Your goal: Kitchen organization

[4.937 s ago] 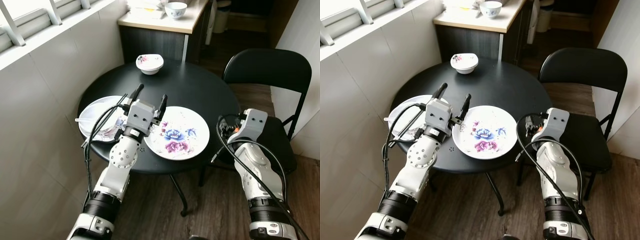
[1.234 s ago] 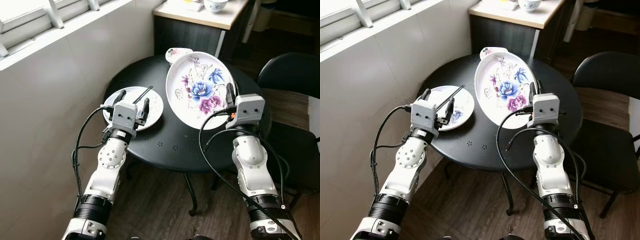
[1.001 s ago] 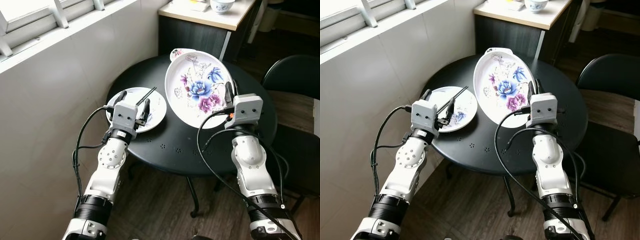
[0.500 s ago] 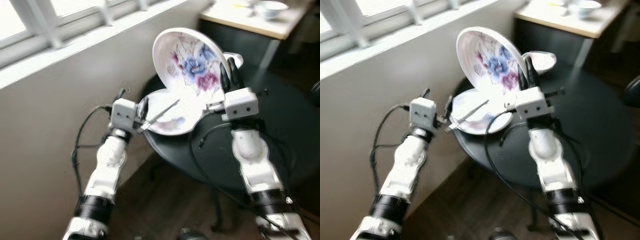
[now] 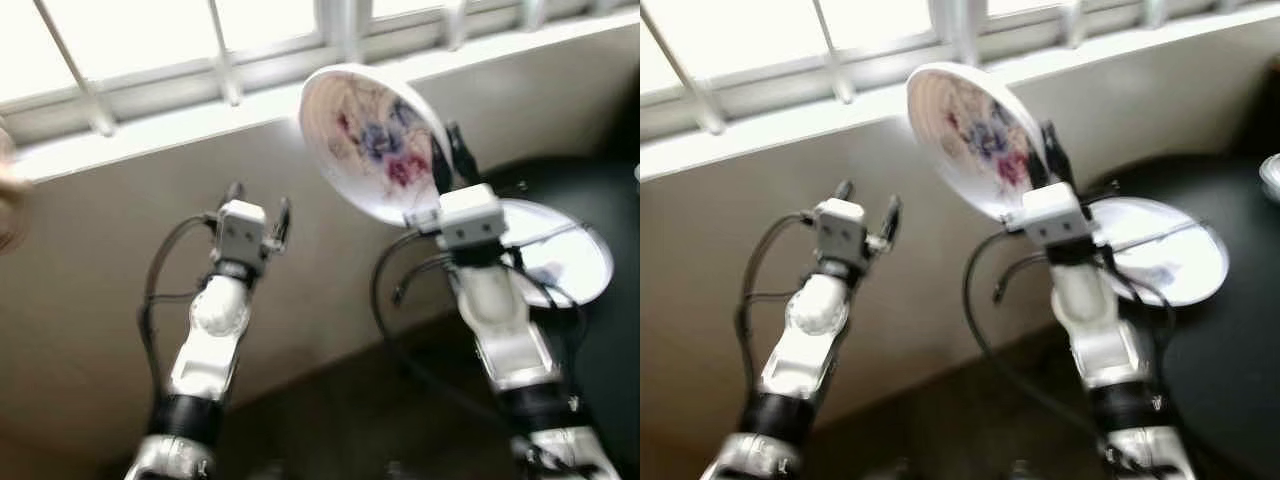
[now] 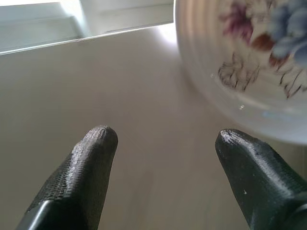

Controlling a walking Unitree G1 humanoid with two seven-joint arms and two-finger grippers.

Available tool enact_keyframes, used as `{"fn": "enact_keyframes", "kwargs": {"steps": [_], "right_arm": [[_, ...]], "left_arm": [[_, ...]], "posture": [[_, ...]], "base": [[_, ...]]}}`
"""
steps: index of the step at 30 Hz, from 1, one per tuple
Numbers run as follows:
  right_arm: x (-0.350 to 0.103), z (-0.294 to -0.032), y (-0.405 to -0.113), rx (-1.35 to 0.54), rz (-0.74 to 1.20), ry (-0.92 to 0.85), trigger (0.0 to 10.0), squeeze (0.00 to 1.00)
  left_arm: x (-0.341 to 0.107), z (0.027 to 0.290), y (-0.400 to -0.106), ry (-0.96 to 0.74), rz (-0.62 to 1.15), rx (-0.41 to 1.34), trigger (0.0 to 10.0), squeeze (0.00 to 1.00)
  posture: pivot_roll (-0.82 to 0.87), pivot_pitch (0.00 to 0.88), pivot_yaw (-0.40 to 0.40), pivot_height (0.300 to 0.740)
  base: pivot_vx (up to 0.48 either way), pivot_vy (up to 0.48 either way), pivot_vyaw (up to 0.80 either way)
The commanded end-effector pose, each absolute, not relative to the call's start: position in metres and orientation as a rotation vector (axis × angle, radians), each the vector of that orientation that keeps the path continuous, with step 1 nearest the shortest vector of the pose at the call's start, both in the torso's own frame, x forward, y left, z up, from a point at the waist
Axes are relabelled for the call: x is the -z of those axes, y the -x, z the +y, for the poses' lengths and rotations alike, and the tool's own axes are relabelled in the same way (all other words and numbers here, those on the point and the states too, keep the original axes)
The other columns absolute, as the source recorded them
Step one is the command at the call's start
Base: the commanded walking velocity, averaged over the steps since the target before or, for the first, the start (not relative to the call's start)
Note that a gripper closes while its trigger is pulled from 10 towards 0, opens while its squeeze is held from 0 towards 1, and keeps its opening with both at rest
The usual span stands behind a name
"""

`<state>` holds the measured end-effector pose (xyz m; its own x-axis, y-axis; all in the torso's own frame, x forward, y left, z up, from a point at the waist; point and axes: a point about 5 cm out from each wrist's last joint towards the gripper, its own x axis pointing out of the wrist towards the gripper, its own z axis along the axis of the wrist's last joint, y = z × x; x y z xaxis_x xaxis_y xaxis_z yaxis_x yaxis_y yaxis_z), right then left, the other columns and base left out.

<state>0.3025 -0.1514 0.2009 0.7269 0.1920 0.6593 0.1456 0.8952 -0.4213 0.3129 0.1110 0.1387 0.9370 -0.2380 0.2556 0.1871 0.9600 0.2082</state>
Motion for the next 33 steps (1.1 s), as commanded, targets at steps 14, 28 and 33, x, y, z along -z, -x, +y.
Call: {"fn": "enact_keyframes", "kwargs": {"steps": [14,28,33], "right_arm": [[-0.2032,-0.1466,-0.3036,-0.032,-0.772,0.408,0.0,0.0],[-0.2023,-0.1437,-0.3055,-0.05,-0.76,0.399,0.0,0.0],[-0.2053,-0.1431,-0.3048,-0.049,-0.777,0.406,0.0,0.0]], "left_arm": [[-0.1407,0.1173,-0.3145,-0.213,-0.29,0.211,10.0,0.0],[-0.1407,0.1145,-0.3146,-0.268,-0.299,0.209,10.0,0.0],[-0.1398,0.1125,-0.3145,-0.289,-0.302,0.218,10.0,0.0]], "posture": [[-0.1,0.0,0.005,0.74],[-0.1,0.0,0.0,0.74],[-0.1,0.0,0.002,0.74]], "base": [[0.0,0.38,0.8],[0.0,0.135,0.8],[0.0,-0.48,0.8]]}}
